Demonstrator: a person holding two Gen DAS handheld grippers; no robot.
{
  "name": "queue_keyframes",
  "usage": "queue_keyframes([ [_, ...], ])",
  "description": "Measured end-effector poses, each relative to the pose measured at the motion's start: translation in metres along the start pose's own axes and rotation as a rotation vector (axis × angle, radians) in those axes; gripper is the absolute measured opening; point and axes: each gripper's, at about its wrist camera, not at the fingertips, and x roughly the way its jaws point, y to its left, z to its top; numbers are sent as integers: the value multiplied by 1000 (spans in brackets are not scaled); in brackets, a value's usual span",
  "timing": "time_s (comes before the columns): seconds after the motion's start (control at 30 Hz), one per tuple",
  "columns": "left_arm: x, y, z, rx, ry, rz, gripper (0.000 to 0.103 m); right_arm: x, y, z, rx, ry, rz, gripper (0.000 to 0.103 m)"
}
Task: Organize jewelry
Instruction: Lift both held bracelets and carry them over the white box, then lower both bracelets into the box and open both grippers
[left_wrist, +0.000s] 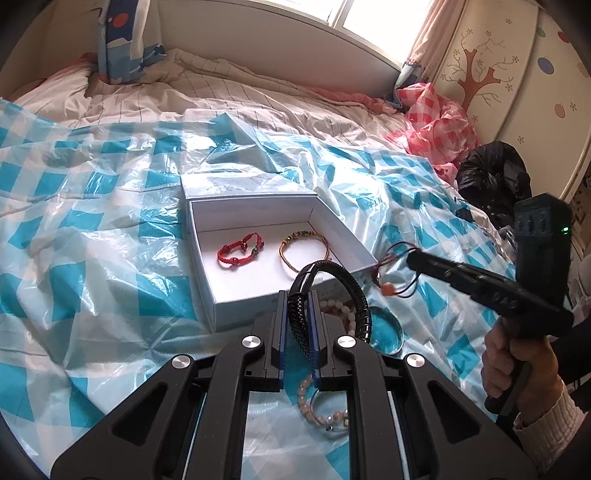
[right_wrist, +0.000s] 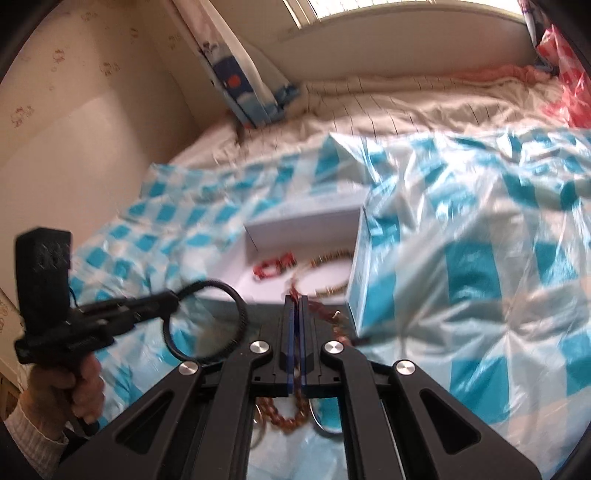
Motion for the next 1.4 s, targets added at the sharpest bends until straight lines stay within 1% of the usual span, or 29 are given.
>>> queue_keyframes([
  [0.13, 6, 3, 6, -22, -11, 2, 9, -3, 1, 13, 15, -37, 33, 3],
  [0.33, 18, 9, 18, -58, -27, 8, 9, 2, 1, 23, 24, -45, 73, 3],
  [0.7, 35, 23, 30, -120, -50, 32, 9, 25, 11, 44, -14, -48, 86, 3],
  [0.97, 46, 32, 34, -155, -56, 52, 9, 50, 10, 48, -13, -15, 85, 3],
  [1.07, 53, 32, 33, -151, -46, 71, 9, 58, 8, 47, -10, 0, 84, 3],
  [1.23, 63, 30, 30, -130, -19, 135, 10, 67, 5, 43, -1, 23, 87, 3],
  [1.33, 64, 30, 29, -125, -10, 147, 10, 73, 2, 40, -1, 44, 66, 3],
  [1.37, 64, 30, 28, -118, -7, 156, 10, 76, 0, 38, -4, 56, 45, 3],
  [1.4, 64, 29, 28, -111, -3, 167, 13, 79, -1, 37, -8, 69, 23, 3],
])
